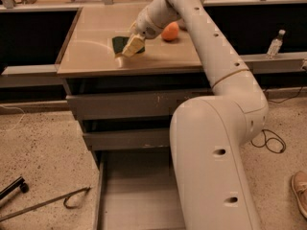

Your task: Pick sponge from bottom drawer and place on counter

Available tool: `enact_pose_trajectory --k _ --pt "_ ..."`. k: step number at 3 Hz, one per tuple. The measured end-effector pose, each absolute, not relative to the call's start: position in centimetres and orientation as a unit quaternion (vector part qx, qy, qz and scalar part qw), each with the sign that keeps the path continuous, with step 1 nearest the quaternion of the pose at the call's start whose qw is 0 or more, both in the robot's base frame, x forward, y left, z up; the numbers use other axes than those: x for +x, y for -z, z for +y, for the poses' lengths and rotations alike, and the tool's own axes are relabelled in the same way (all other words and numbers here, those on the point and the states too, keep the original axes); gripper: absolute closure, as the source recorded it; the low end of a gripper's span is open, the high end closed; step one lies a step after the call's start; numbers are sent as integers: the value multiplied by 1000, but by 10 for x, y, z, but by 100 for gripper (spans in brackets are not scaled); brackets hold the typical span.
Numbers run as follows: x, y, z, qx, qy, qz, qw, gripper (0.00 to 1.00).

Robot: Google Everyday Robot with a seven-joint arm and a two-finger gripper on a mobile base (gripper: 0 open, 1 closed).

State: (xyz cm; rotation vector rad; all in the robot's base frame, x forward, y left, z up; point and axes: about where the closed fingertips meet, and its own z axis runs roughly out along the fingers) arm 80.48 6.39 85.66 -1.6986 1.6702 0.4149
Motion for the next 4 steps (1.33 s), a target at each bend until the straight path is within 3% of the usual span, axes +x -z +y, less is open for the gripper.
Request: enact_pose_trajectory --k 3,4 --pt "803 -830 70 -640 -208 665 324 100" --pt "803 -830 70 -640 -208 665 324 82"
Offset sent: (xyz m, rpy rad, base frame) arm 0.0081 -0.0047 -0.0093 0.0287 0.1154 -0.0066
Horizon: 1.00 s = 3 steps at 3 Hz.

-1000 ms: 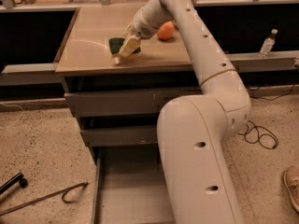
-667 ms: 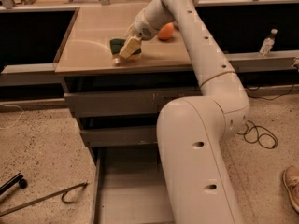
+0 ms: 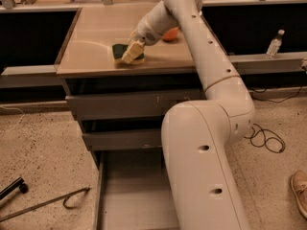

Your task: Pick sponge from bottom drawer and place on counter

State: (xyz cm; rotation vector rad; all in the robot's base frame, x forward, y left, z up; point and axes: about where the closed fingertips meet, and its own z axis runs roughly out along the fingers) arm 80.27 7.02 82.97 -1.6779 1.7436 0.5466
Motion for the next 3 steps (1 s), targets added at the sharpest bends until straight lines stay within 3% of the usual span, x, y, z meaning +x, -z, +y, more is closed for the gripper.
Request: enact_pose_trajectory --k 3 --pt "803 -830 70 -640 -208 665 324 12"
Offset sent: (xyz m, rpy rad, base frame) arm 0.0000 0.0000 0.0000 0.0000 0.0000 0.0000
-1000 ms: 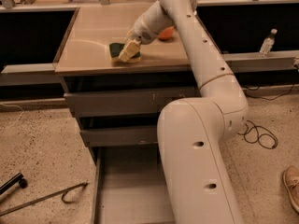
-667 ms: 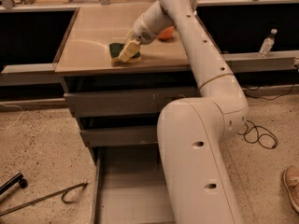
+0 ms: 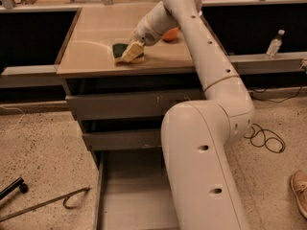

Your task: Pick sponge from bottom drawer and place on counter

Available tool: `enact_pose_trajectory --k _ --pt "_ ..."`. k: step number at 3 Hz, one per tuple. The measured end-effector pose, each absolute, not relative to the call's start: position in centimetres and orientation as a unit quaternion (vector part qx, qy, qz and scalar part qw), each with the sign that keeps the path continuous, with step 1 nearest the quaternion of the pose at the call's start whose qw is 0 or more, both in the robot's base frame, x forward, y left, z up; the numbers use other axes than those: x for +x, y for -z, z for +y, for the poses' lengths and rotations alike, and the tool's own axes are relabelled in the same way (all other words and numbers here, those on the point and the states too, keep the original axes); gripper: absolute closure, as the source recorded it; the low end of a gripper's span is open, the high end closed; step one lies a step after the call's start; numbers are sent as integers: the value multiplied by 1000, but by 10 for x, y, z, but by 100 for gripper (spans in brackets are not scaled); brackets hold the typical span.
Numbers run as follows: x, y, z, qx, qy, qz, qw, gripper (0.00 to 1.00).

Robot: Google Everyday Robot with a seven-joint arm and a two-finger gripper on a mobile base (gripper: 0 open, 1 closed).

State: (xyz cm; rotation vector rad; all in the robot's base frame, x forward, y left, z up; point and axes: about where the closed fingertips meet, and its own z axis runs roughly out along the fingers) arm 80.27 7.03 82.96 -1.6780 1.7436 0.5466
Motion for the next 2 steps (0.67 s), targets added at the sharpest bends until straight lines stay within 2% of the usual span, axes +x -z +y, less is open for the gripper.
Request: enact_pose_trajectory --k 1,2 --pt "803 -830 70 -640 -208 665 324 0" --pt "803 -830 70 -640 -208 665 324 0"
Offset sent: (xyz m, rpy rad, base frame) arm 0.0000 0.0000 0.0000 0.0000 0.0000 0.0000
